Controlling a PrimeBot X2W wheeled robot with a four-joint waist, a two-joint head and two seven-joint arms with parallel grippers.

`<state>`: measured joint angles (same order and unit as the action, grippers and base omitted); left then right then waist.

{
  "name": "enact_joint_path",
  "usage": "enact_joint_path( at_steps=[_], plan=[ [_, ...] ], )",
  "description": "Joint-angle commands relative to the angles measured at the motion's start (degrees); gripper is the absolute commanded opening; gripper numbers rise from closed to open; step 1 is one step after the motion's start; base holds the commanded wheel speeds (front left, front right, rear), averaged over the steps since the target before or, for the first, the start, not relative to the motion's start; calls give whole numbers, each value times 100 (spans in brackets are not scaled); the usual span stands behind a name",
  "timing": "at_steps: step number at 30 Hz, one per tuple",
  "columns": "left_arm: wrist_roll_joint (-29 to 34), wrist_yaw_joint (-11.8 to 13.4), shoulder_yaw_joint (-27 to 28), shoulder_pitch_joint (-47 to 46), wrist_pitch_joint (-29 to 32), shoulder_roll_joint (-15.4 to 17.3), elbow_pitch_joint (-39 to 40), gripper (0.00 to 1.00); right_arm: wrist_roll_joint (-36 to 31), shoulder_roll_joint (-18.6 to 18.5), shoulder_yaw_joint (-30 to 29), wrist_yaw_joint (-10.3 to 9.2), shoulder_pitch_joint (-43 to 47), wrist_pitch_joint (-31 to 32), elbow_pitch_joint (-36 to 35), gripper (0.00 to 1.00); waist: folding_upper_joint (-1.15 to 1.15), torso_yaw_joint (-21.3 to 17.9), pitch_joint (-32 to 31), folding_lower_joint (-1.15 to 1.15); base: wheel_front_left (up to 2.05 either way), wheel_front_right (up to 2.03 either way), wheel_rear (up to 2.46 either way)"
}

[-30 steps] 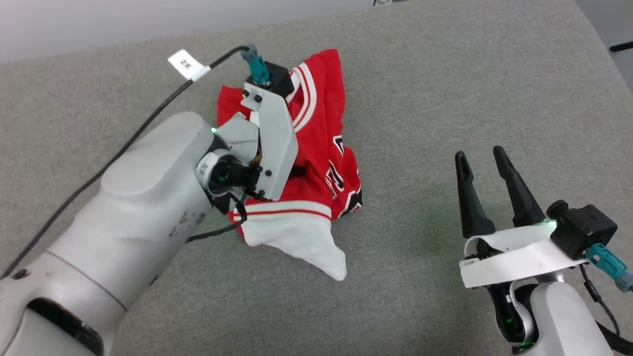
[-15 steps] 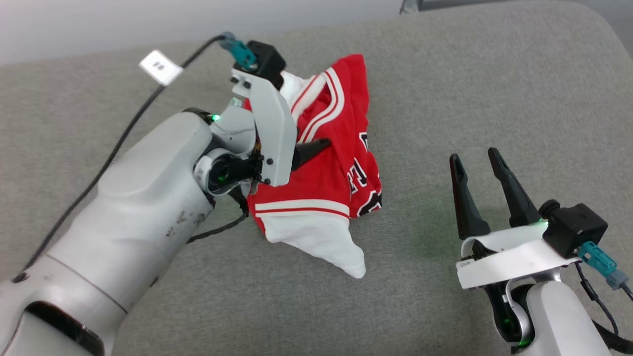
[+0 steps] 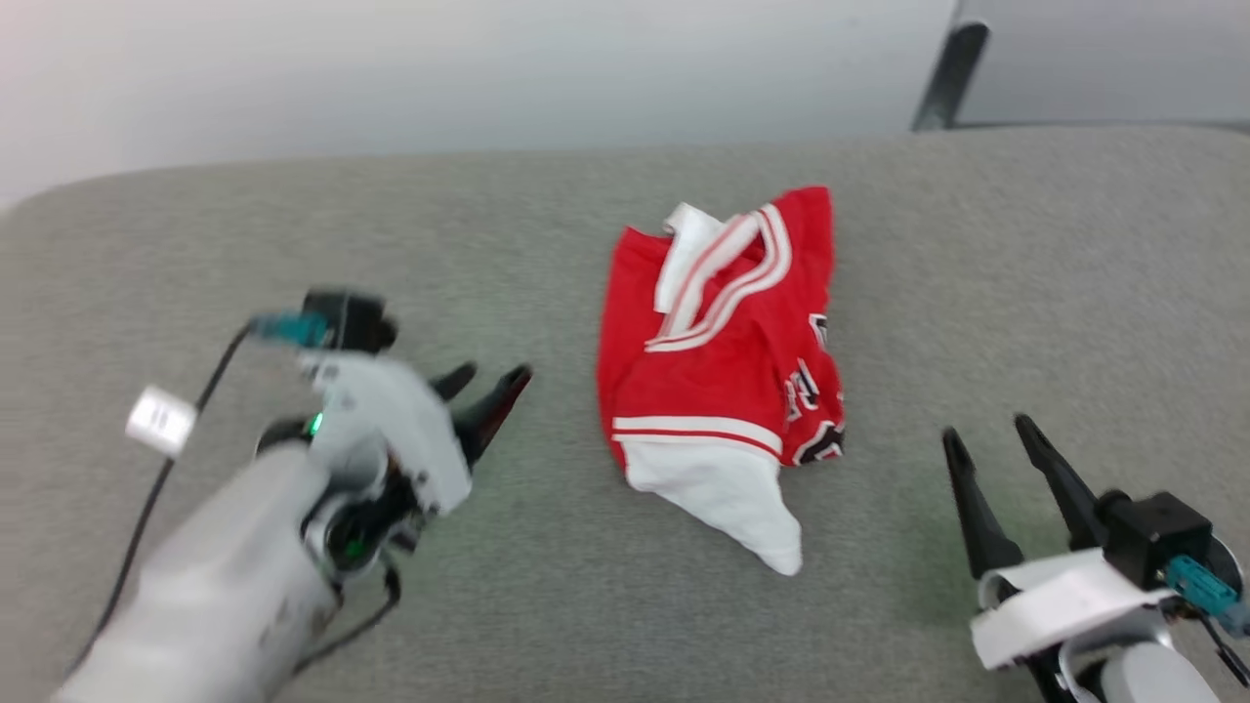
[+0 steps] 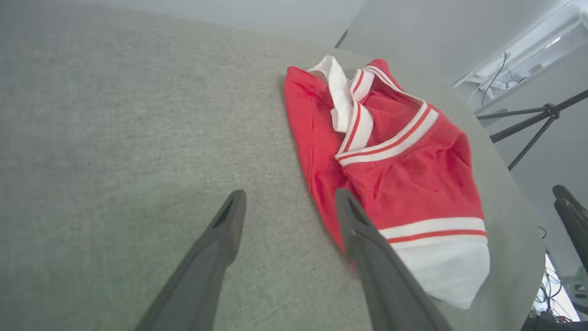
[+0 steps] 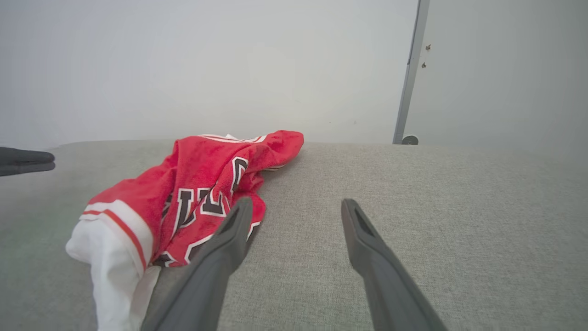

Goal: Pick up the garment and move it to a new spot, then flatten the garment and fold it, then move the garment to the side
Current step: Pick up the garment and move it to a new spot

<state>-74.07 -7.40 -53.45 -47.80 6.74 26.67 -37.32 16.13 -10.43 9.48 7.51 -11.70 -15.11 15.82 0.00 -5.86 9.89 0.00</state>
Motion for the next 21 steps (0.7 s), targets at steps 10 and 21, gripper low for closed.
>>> enact_joint_path(
  at_steps=[10, 21],
  plan=[
    [158, 201, 401, 1739, -2055, 451, -11, 100, 158, -509, -448, -4, 562, 69, 90, 100, 0, 898, -737, 0, 0, 0, 0],
    [1463, 731, 2130, 3242, -2186, 823, 1012, 100, 279, -765, -1031, -4, 1011, 298, -195, 100, 0, 1058, -954, 0, 0, 0, 0]
  ],
)
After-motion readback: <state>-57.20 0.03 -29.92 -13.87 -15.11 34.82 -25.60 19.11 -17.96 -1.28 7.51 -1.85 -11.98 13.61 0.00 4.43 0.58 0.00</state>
